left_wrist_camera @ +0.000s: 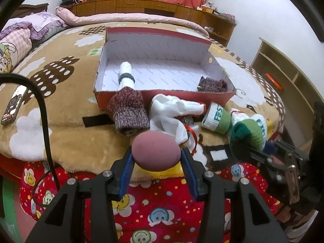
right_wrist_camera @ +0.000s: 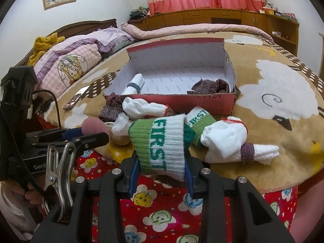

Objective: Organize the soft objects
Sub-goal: 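Carry the pink egg and FIRST sock over the shoebox with both grippers, then open both grippers to drop the pink egg and FIRST sock into the box, then withdraw both grippers from the shoebox back toward the pile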

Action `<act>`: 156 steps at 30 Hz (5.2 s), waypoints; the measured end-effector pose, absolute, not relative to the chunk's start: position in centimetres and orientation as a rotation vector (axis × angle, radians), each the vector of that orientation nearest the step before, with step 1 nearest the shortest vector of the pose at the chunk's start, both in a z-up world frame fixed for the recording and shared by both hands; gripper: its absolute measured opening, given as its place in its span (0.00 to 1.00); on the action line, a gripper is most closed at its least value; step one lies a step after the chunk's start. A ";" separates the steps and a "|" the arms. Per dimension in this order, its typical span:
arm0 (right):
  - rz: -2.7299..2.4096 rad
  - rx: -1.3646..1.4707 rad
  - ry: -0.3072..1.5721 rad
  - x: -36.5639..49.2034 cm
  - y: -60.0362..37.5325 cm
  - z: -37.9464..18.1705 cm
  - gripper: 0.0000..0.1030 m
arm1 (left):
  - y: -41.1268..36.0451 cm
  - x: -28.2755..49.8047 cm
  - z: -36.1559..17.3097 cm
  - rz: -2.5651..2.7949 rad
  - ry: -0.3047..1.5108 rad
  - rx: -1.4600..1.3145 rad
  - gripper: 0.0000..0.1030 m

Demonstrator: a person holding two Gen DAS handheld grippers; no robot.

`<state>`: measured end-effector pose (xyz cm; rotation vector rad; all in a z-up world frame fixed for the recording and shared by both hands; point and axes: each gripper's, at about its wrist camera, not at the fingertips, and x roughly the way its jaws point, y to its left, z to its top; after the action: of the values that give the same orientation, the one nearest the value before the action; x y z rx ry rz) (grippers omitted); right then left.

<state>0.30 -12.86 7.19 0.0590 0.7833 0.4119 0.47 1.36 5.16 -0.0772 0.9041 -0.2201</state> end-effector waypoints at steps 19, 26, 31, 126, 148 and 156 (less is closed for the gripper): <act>0.452 0.055 0.772 2.9 -13.1 9.7 0.36 | 1.7 4.7 8.6 -0.209 0.837 -0.053 0.47; 0.449 0.034 0.755 4.5 -13.2 11.3 0.36 | 1.7 6.6 9.8 -0.213 0.816 -0.048 0.47; 0.444 0.030 0.759 5.9 -13.4 11.9 0.36 | 1.5 8.2 10.6 -0.219 0.802 -0.040 0.47; 0.309 -0.024 0.810 19.8 -14.7 7.7 0.49 | 1.7 23.8 5.0 -0.070 0.879 -0.001 0.66; 0.297 -0.045 0.758 17.5 -14.9 9.9 0.58 | 2.4 19.9 7.9 -0.074 0.843 -0.019 0.69; 0.296 -0.045 0.752 16.4 -14.9 10.4 0.58 | 2.5 18.6 8.6 -0.079 0.837 -0.033 0.69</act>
<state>16.36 -14.94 10.44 -0.0454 0.7515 0.2960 18.56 2.50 8.60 -0.0328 0.8372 -0.0786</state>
